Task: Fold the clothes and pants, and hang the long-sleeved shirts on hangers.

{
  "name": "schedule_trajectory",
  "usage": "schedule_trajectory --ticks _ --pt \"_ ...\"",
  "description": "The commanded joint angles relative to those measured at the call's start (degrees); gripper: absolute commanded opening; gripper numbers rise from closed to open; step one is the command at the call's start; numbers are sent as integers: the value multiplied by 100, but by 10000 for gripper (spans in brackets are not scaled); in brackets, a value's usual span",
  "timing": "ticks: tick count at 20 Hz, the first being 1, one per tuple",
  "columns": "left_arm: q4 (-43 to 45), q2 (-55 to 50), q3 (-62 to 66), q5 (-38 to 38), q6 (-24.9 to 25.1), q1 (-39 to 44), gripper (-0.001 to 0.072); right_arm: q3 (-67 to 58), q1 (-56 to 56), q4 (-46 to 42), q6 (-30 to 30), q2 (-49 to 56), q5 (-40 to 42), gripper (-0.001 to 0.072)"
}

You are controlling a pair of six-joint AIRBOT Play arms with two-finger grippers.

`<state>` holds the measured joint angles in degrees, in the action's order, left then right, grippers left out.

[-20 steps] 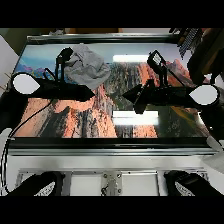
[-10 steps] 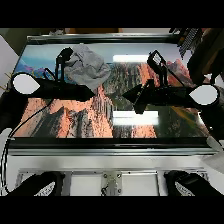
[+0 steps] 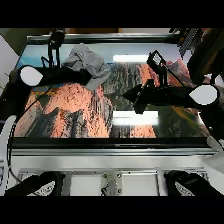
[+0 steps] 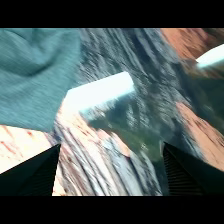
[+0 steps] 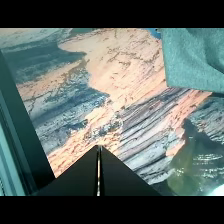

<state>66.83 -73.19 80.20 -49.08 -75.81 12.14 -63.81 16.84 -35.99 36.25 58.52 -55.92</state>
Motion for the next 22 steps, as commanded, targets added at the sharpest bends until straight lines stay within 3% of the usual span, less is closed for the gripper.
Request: schedule_trajectory --ticks 1,8,12,20,22 --pt "566 -1410 1257 461 28 -525 711 2 4 0 2 7 0 26" --pt "658 -4774 3934 577 22 -807 710 2 4 2 2 7 0 26" --pt "1823 -5029 3556 1412 -487 -717 710 2 4 2 2 7 -2 26" --pt "1864 -5187 3355 1432 -522 -741 699 2 4 17 2 7 0 26" --pt "1862 -5134 3359 1394 -522 -671 293 2 4 17 2 7 0 26"
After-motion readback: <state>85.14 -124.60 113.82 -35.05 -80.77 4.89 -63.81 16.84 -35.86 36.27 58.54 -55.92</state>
